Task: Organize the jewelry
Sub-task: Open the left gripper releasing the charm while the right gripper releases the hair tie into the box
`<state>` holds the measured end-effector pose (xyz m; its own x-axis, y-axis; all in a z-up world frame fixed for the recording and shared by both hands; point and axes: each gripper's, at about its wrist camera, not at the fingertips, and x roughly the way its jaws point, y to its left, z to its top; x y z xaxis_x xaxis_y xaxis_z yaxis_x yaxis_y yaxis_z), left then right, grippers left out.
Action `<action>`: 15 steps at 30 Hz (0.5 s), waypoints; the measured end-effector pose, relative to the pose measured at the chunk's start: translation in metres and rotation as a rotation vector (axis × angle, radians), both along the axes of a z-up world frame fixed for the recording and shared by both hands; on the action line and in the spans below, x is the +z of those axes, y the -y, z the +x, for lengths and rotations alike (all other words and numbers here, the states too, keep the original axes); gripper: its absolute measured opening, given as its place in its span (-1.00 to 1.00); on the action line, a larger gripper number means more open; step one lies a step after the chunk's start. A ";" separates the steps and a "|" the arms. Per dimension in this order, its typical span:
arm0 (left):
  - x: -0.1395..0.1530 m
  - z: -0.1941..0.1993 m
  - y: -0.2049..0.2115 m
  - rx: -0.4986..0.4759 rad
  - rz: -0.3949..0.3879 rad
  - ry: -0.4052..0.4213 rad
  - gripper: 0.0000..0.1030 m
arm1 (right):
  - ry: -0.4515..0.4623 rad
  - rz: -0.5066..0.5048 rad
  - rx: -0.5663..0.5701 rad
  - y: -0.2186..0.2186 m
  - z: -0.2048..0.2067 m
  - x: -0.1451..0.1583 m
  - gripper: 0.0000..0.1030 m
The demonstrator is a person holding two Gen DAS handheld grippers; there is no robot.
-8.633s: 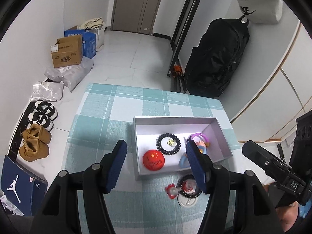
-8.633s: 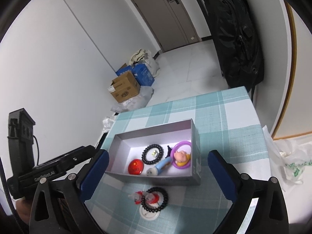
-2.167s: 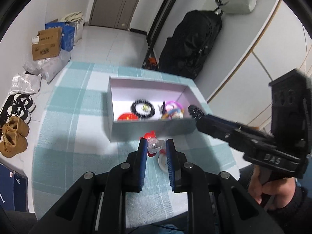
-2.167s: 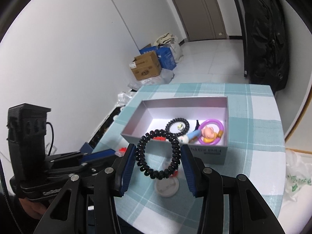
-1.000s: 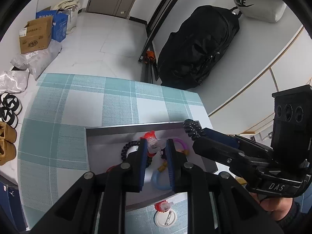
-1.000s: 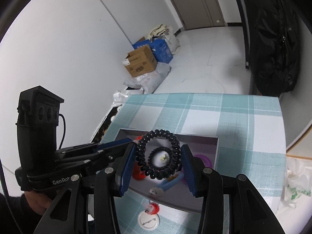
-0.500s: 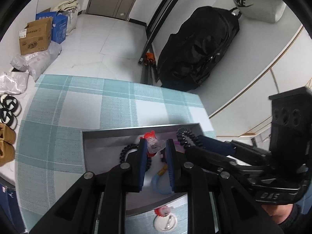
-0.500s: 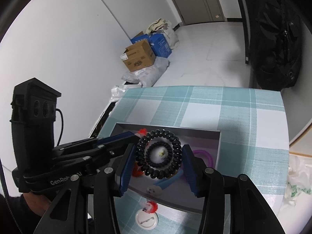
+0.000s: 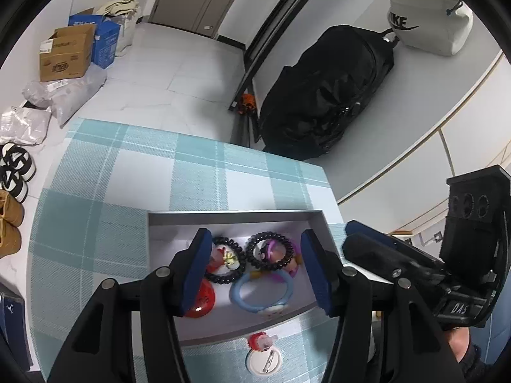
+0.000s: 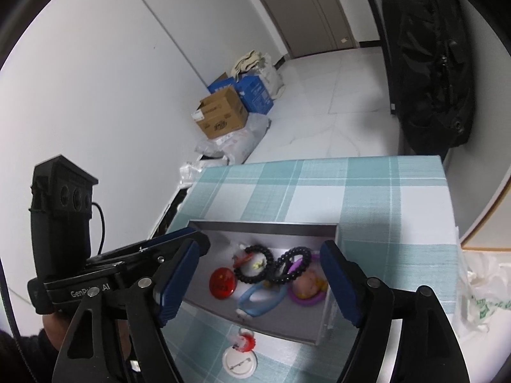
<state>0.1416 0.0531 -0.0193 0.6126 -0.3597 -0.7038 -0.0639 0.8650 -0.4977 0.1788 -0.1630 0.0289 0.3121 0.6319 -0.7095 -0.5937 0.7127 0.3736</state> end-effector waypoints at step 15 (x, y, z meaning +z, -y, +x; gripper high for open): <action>0.018 -0.030 0.013 0.042 0.149 0.050 0.28 | 0.063 0.025 -0.021 0.026 -0.023 0.014 0.66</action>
<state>0.1119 0.0404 -0.0012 0.6606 -0.2271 -0.7155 -0.0801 0.9264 -0.3680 0.1554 -0.1891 0.0430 0.3689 0.6421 -0.6720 -0.6012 0.7162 0.3543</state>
